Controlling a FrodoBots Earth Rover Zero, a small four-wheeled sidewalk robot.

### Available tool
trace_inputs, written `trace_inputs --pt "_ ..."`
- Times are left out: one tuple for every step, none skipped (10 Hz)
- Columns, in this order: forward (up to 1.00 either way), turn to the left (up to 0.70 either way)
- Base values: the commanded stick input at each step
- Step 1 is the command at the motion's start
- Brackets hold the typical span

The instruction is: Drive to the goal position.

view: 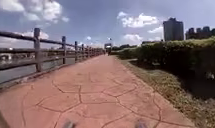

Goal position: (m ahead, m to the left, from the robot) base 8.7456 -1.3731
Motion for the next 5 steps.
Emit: trace_inputs --pt "0.70 0.00" --pt "0.70 0.00" --pt "0.70 0.00" --pt "0.70 0.00" --pt "0.70 0.00"
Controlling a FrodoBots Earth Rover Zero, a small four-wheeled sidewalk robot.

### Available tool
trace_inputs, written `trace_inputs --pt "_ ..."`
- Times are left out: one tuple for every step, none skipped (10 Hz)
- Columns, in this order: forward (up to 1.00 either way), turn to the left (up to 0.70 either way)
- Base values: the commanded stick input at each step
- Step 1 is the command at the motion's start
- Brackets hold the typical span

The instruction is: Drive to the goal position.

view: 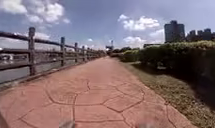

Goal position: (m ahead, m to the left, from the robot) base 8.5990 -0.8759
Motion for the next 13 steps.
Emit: trace_inputs --pt "0.70 0.00" --pt "0.70 0.00" --pt "0.70 0.00" --pt "0.70 0.00" --pt "0.70 0.00" --pt "0.70 0.00" --pt "0.70 0.00" --pt "0.70 0.00" --pt "0.70 0.00" --pt "0.70 0.00" --pt "0.70 0.00" --pt "0.70 0.00" --pt "0.70 0.00"
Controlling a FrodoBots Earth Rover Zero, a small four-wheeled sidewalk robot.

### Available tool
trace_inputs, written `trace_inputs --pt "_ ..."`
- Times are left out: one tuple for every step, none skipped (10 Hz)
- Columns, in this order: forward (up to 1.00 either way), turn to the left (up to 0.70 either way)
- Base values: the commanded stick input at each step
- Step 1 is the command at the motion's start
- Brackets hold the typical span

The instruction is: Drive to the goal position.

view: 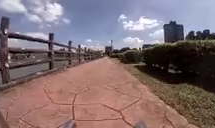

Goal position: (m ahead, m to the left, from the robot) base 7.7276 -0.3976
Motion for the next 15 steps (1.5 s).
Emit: trace_inputs --pt "0.70 0.00" --pt "0.70 0.00" --pt "0.70 0.00" --pt "0.70 0.00" --pt "0.70 0.00" --pt "0.70 0.00" --pt "0.70 0.00" --pt "0.70 0.00" --pt "0.70 0.00" --pt "0.70 0.00" --pt "0.70 0.00" --pt "0.70 0.00" --pt "0.70 0.00" --pt "0.70 0.00" --pt "0.70 0.00"
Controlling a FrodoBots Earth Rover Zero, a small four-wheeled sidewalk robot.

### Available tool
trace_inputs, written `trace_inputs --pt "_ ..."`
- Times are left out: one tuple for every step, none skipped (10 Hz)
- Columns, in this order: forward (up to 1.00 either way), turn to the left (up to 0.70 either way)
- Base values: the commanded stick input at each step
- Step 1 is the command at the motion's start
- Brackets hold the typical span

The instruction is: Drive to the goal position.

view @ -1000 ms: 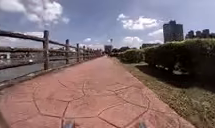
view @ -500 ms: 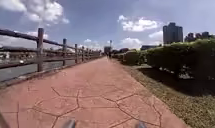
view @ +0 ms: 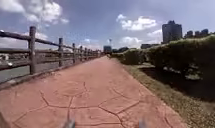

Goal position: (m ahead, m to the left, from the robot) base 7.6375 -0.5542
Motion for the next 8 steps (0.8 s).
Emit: trace_inputs --pt "0.70 0.00" --pt "0.70 0.00" --pt "0.70 0.00" --pt "0.70 0.00" --pt "0.70 0.00" --pt "0.70 0.00" --pt "0.70 0.00" --pt "0.70 0.00"
